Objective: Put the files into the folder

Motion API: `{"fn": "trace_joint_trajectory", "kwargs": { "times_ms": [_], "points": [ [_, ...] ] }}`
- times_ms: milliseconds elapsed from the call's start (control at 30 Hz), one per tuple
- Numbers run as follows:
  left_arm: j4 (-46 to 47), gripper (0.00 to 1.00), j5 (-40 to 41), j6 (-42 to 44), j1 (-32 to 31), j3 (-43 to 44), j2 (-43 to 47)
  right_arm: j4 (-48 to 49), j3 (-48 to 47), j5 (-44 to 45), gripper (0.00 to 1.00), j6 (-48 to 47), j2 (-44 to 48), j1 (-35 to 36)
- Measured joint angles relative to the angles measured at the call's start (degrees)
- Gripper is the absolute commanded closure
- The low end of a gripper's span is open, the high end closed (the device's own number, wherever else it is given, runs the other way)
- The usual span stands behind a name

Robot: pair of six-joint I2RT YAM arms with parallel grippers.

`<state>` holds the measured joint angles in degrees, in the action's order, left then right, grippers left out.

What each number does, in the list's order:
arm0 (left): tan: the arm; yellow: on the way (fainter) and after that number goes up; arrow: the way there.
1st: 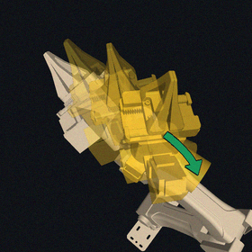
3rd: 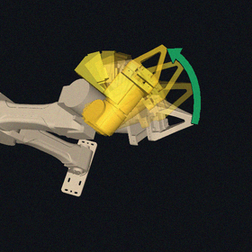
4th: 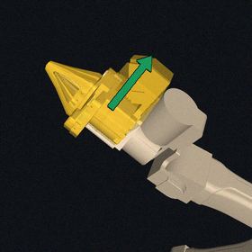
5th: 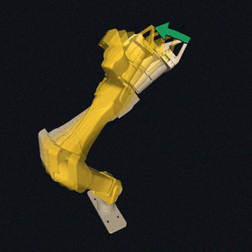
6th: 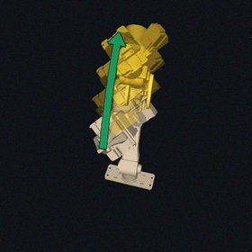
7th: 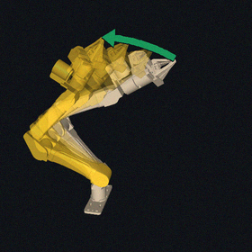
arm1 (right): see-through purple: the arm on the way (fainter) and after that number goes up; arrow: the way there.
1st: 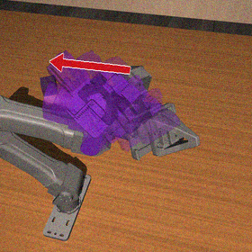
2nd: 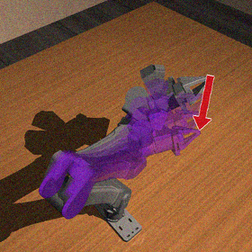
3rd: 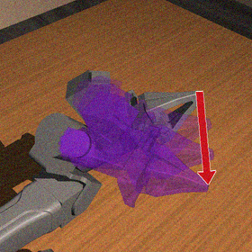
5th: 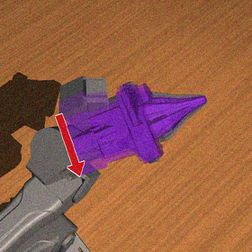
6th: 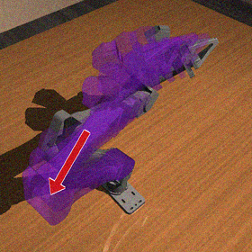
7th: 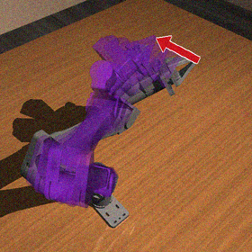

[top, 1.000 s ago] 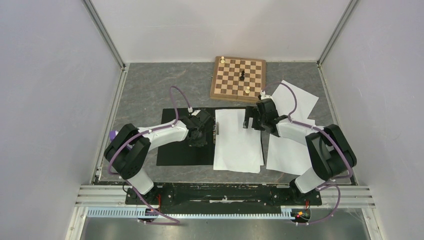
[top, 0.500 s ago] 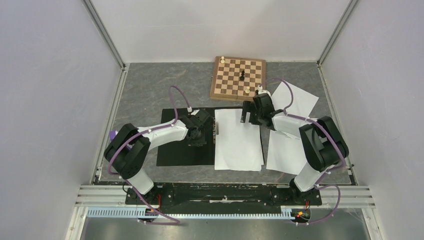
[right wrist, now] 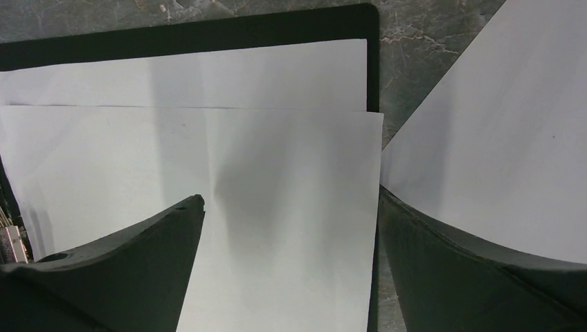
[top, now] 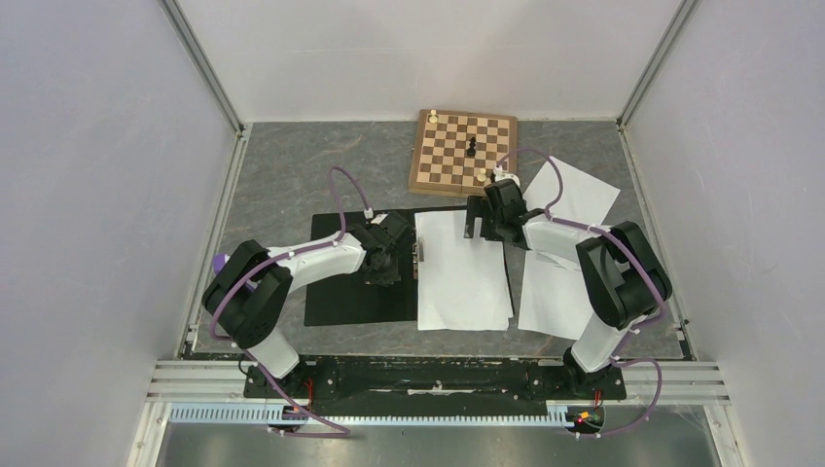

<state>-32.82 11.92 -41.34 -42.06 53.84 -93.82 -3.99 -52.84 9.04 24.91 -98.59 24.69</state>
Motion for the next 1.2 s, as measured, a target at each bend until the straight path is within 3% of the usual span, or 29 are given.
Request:
{"fn": "trace_joint_trajectory", "kwargs": {
  "times_ms": [867, 1000, 1200],
  "points": [
    [-0.6, 0.98, 0.0, 0.0, 0.0, 0.3, 0.0, -3.2, -6.4, 6.3, 0.01, -6.1, -5.5, 3.8],
    [-2.6, 0.9, -0.5, 0.0, 0.0, 2.7, 0.0, -3.0, -6.5, 4.3, 0.01, -7.7, -5.5, 4.0],
    [-4.4, 0.82, -0.8, 0.0, 0.8, 13.5, -0.4, -4.2, -7.9, 3.5, 0.01, -8.5, -5.4, 4.0]
  ]
}}
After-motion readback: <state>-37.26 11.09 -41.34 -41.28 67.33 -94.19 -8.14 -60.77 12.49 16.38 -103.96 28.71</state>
